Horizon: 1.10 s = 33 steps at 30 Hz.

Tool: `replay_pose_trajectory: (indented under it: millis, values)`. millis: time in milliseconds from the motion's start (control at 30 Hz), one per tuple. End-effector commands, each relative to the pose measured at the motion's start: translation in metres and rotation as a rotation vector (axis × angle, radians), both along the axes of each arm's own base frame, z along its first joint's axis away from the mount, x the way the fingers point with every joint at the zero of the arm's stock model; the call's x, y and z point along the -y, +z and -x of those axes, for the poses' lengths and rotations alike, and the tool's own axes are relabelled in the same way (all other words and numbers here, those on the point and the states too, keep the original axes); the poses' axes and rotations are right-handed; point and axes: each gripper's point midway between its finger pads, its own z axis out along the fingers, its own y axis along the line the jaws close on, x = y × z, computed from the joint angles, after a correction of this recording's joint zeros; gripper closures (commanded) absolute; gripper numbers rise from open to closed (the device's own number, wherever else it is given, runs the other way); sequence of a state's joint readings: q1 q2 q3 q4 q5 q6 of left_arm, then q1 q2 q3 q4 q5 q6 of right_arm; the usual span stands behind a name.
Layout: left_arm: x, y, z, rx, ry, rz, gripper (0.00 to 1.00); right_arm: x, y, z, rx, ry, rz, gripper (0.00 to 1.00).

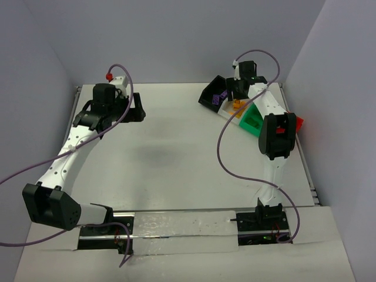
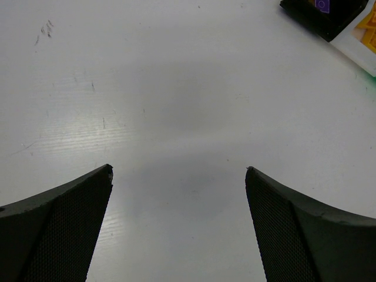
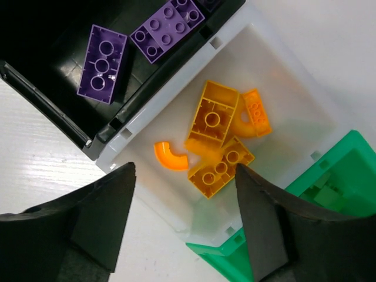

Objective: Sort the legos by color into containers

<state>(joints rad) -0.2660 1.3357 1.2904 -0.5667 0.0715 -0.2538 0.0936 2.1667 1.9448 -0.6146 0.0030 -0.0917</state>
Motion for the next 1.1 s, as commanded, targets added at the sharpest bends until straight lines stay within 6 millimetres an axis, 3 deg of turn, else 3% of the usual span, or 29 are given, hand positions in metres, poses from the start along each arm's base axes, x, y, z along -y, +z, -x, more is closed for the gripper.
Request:
replay_pose_trajectory:
  millis: [0,200,300,367,433,467,567,767,1067]
  values:
    - [-0.005,0.004,0.000,0.022,-0.005,-0.012,0.01,-0.004,0.053,-0.002,0.097,0.003,-0.043,0.21]
    - [-0.010,-0.001,0.002,0.005,-0.033,-0.014,0.01,-0.016,0.102,0.025,0.141,0.053,-0.103,0.19]
    - [-0.011,0.007,0.010,0.047,-0.085,-0.034,0.01,-0.037,0.123,0.060,0.155,0.140,-0.195,0.17]
    - [-0.014,0.005,0.015,0.061,-0.097,-0.053,0.01,-0.044,0.154,0.085,0.214,0.173,-0.237,0.16]
    - [-0.019,0.011,0.021,0.092,-0.090,-0.072,0.01,-0.048,0.156,0.112,0.215,0.199,-0.266,0.03]
    - [-0.023,0.011,0.023,0.101,-0.083,-0.090,0.01,-0.048,0.168,0.125,0.250,0.208,-0.270,0.02]
    - [-0.034,0.007,0.029,0.097,-0.067,-0.134,0.01,-0.045,0.159,0.155,0.260,0.217,-0.266,0.00]
    - [-0.049,0.013,0.045,0.154,-0.037,-0.167,0.01,-0.038,0.181,0.203,0.368,0.234,-0.241,0.00]
    - [-0.059,0.006,0.055,0.141,0.015,-0.174,0.01,-0.034,0.174,0.219,0.404,0.213,-0.242,0.00]
